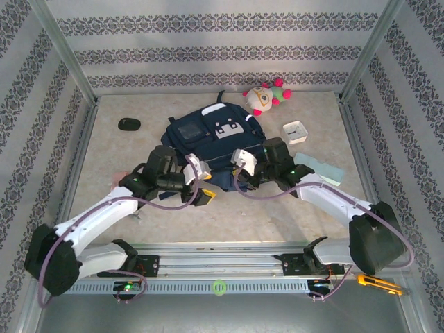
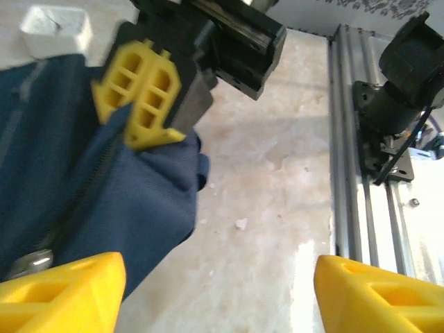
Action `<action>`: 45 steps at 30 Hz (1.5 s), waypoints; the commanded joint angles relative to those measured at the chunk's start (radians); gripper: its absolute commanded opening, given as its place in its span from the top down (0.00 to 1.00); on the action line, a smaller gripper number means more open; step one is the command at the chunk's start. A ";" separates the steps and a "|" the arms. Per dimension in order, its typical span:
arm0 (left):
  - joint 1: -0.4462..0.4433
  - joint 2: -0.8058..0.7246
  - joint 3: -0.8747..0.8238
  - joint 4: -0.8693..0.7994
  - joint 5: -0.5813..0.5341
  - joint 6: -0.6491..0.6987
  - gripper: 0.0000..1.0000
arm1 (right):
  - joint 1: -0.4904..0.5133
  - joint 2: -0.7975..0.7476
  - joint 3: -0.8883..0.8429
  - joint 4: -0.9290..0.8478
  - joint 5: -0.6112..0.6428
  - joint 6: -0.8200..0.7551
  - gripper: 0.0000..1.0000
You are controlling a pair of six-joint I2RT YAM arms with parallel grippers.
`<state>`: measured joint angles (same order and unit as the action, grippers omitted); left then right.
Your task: Pack books, pencil case, and school supplies into a backpack
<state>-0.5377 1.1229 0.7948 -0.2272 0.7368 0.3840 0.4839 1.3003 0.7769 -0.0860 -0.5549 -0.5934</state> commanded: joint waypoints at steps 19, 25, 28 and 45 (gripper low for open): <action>0.025 0.196 0.021 0.050 -0.274 0.546 0.29 | -0.063 -0.101 0.034 -0.325 -0.269 -0.511 1.00; 0.030 0.281 0.059 0.010 -0.166 0.570 0.63 | -0.094 -0.097 0.034 -0.308 -0.280 -0.485 1.00; 0.029 0.261 0.062 -0.008 -0.136 0.491 0.96 | -0.146 -0.093 0.023 -0.208 -0.264 -0.340 1.00; -0.026 0.210 -0.069 0.273 -0.086 -0.005 1.00 | -0.156 -0.287 0.001 -0.163 0.078 0.539 0.40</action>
<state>-0.5411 1.3312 0.7345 -0.0528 0.5686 0.5076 0.3023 1.1172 0.7750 -0.2638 -0.5194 -0.3180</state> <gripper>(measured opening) 0.043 0.596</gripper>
